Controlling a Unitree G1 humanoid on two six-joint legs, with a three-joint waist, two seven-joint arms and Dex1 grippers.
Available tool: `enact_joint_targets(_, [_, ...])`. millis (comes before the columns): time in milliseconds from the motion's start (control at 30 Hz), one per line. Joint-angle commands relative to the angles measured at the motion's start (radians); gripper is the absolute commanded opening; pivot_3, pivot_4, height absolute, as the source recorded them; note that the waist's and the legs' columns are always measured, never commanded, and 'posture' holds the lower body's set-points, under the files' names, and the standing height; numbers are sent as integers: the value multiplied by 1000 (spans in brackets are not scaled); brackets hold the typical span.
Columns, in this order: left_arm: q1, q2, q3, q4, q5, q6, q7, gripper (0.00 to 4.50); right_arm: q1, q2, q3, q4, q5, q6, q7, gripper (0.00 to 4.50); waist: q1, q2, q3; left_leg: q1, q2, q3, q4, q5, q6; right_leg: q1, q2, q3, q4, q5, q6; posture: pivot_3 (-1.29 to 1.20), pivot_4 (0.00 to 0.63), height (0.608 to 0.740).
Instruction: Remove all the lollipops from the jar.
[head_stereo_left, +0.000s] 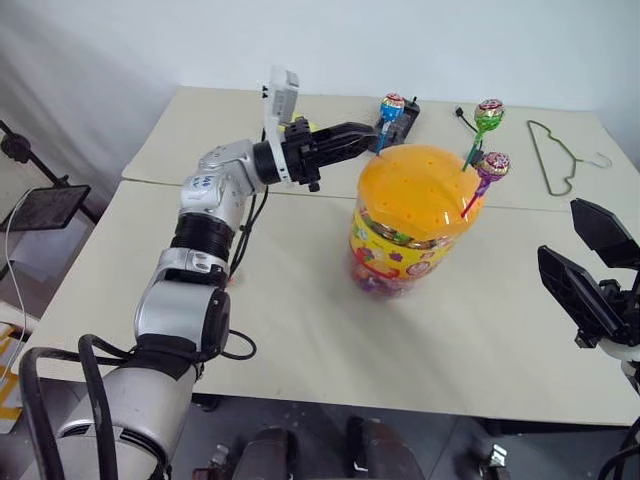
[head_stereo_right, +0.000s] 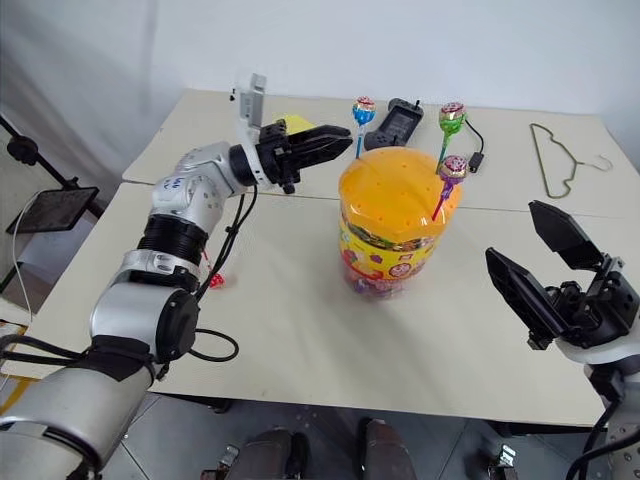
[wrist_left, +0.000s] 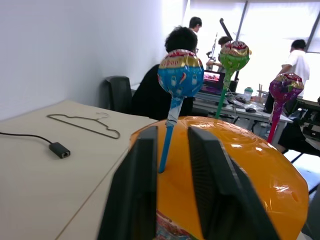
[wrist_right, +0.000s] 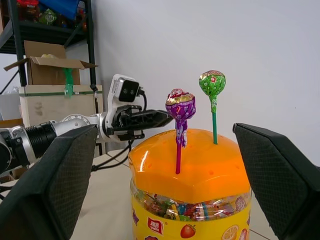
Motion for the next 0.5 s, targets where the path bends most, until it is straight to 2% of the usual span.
enact_joint_targets(33, [-68, -40, 2, 53, 37, -77, 30, 346, 14, 4, -19, -57, 16, -22, -14, 4500, 1, 0, 0, 0, 0, 0, 0, 0, 0, 0, 0, 0, 0, 0, 0, 0, 150, 740])
enact_joint_targets(333, [-114, -63, 20, 113, 50, -73, -5, 346, 26, 25, 10, -85, 6, -35, -28, 4500, 0, 0, 0, 0, 0, 0, 0, -1, 1, 0, 0, 0, -1, 0, 0, 0, 150, 740])
enact_joint_targets(433, [-102, -56, 31, 72, 29, -29, -38, 949, 32, 22, 16, -80, 0, -38, -20, 4500, 0, 0, 0, 0, 0, 0, 0, -1, 1, 0, 0, 0, 0, 0, 0, 0, 150, 740])
enact_joint_targets(500, [-87, -49, 39, 40, 31, -37, -33, 1560, 35, 20, 17, -78, 1, -40, -18, 4500, 0, 0, 0, 0, 0, 0, 0, -1, 1, 0, 0, 0, 0, 0, 0, 0, 150, 740])
